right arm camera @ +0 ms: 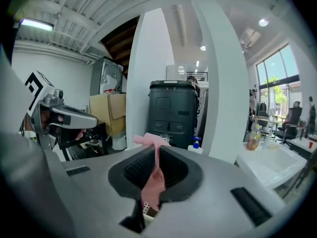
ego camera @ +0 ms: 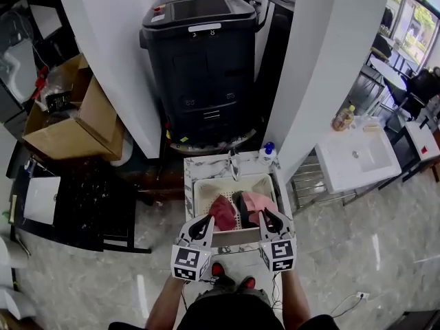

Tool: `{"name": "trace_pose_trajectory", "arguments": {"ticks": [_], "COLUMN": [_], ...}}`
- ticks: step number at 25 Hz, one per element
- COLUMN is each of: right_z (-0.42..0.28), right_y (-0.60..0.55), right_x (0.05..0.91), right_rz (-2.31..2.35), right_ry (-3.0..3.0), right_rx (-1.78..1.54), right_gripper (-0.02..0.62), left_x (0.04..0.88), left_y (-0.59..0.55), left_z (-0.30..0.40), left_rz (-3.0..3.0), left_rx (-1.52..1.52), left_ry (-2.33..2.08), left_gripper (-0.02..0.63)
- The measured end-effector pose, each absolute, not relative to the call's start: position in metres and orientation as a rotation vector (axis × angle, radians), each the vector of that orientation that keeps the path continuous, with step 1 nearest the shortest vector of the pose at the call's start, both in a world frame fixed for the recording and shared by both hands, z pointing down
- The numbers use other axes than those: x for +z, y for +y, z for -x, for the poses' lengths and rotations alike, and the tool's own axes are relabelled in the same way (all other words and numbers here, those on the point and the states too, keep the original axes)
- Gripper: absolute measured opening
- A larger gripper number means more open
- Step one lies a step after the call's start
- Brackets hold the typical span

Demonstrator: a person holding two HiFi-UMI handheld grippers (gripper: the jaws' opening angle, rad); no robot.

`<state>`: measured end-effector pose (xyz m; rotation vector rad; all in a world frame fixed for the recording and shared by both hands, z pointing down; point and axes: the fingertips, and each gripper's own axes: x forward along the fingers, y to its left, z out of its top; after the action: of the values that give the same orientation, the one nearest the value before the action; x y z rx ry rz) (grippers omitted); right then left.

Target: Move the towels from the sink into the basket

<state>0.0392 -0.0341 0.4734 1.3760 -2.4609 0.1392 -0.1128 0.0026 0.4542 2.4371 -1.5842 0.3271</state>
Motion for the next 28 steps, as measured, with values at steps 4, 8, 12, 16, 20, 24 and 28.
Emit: {"name": "trace_pose_trajectory", "arguments": {"ticks": [4,8,12,16,20,24,28], "right_z": [-0.018,-0.001,0.012,0.021,0.028,0.039,0.050], "right_y": [-0.043,-0.047,-0.052,-0.060,-0.067,-0.071,-0.072], "right_x": [0.472,0.480,0.488,0.500,0.518,0.540,0.562], "right_rz": [-1.347,-1.306,-1.255,-1.192,-1.111,-1.008,-0.918], "right_ry": [-2.485,-2.488,-2.495,-2.497,-2.501,-2.505,-2.507], "right_rx": [0.123,0.132,0.138,0.152,0.178,0.214,0.243], "right_gripper": [0.049,0.049,0.049,0.049,0.049,0.049,0.049], "left_x": [0.452,0.459,0.467,0.477,0.490,0.505,0.522], "left_y": [-0.001,0.000,-0.002,-0.007,-0.010,-0.014,-0.013], "left_z": [0.130,0.146,0.159,0.164,0.164,0.167,0.170], "left_rz": [-2.424,-2.400,-2.359,-2.310,-2.254,-2.179,-2.108], "left_rx": [0.317,0.322,0.319,0.324,0.329,0.334,0.343], "left_ry": [-1.611,-1.634,-1.658,-1.675,-1.695,-1.734,-1.758], "left_gripper": [0.008,0.008,0.008,0.008,0.008,0.008,0.008]}}
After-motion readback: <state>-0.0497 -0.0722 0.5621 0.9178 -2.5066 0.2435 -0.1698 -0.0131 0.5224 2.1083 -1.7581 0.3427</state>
